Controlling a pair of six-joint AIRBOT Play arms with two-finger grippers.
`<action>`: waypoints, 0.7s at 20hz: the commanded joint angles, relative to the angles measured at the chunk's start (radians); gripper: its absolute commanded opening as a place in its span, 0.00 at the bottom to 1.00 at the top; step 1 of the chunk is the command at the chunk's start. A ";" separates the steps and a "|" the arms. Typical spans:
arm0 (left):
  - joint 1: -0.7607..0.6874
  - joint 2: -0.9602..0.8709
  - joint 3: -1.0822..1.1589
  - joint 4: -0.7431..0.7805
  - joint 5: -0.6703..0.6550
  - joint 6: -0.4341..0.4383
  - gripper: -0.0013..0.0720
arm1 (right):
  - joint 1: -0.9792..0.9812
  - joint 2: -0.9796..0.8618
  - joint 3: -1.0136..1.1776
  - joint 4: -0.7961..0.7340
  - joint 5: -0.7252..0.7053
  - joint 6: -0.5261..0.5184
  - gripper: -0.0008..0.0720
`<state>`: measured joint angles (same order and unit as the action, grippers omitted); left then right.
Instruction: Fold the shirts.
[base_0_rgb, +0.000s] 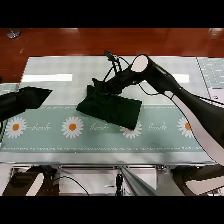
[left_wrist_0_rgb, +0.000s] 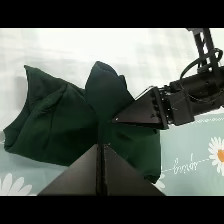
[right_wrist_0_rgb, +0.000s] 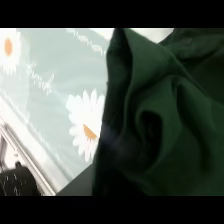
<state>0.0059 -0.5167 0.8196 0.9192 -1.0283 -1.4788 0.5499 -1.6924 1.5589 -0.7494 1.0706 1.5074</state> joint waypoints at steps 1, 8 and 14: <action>0.000 -0.021 -0.006 -0.002 -0.001 0.000 0.05 | 0.002 -0.063 0.006 0.066 -0.093 -0.005 0.11; 0.000 -0.049 -0.013 0.011 0.007 0.005 0.05 | -0.128 -0.028 0.006 0.262 0.113 -0.153 0.88; 0.000 -0.049 -0.013 0.061 -0.004 0.004 0.05 | -0.472 0.319 -0.057 -0.207 0.452 -0.105 0.87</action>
<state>0.0059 -0.5648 0.8074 0.9619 -1.0248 -1.4746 0.2173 -1.5394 1.5452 -0.6628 1.3830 1.3746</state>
